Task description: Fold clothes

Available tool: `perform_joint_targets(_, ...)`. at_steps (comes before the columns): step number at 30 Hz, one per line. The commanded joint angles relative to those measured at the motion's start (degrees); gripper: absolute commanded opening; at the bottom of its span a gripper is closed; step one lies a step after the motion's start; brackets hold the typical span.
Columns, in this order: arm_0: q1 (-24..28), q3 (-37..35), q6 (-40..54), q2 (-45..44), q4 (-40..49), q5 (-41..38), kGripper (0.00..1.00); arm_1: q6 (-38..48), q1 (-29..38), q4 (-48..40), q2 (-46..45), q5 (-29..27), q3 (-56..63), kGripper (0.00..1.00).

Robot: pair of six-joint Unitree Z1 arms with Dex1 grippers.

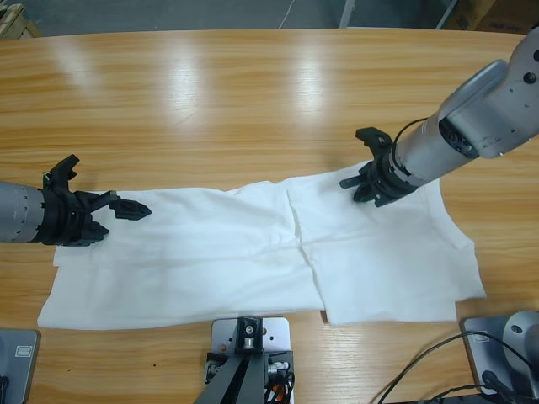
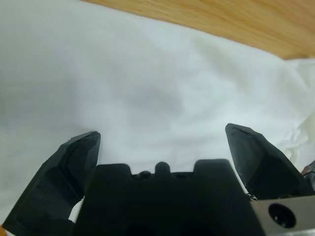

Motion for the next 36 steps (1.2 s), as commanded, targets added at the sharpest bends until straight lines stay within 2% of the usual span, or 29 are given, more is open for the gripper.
perform_joint_targets(1,-2.0,0.7,-0.3,0.1,-0.5,0.5,1.0,-2.3,-11.3,-0.8,8.5,-3.7,0.9,0.0)
perform_joint_targets(5,-2.3,0.8,-0.3,-0.4,-0.2,0.5,1.0,-2.6,-16.5,-0.9,8.8,-4.4,-0.4,0.0)
perform_joint_targets(9,-2.4,1.5,-0.4,-1.0,-0.1,0.5,1.0,-2.5,-19.2,-0.5,8.8,-6.9,-1.2,0.0)
perform_joint_targets(12,-2.4,1.5,-0.6,-1.1,-0.2,0.6,1.0,-2.8,-19.7,-0.5,6.9,-6.6,-0.9,0.0)
perform_joint_targets(13,-2.4,1.5,-0.9,-1.3,-0.2,0.6,1.0,-3.1,-19.7,-0.5,4.9,-6.3,-0.7,0.157)
perform_joint_targets(14,-2.4,1.3,-1.1,-1.4,-0.3,0.7,1.0,-4.2,-19.3,-0.5,2.1,-5.7,-0.7,0.718)
perform_joint_targets(15,-2.4,1.2,-1.1,-1.4,-0.4,0.9,1.0,-5.7,-18.1,-0.5,-1.4,-5.5,-0.6,0.978)
perform_joint_targets(18,-2.1,1.4,-1.1,-0.8,-0.5,1.9,1.0,-6.7,-14.1,1.6,-12.4,-4.6,-1.2,1.0)
perform_joint_targets(20,-2.1,1.7,-0.6,0.1,-0.6,1.7,1.0,-6.0,-11.7,7.6,-17.9,-4.1,-3.3,1.0)
perform_joint_targets(23,-2.1,5.4,-0.9,1.7,-7.7,0.2,1.0,-3.5,-8.1,11.8,-24.2,-4.1,-3.0,1.0)
perform_joint_targets(25,-2.0,8.9,-2.4,2.1,-12.2,-0.1,0.994,-1.8,-6.2,12.8,-26.7,-4.3,-1.3,1.0)
perform_joint_targets(30,-0.9,15.0,-1.2,-0.1,-18.9,-1.9,0.861,-0.2,-5.5,12.9,-30.4,-4.3,3.5,1.0)
perform_joint_targets(36,1.0,16.5,-3.1,0.8,-22.1,-9.3,0.861,0.8,-5.5,13.1,-32.3,-4.4,4.9,1.0)
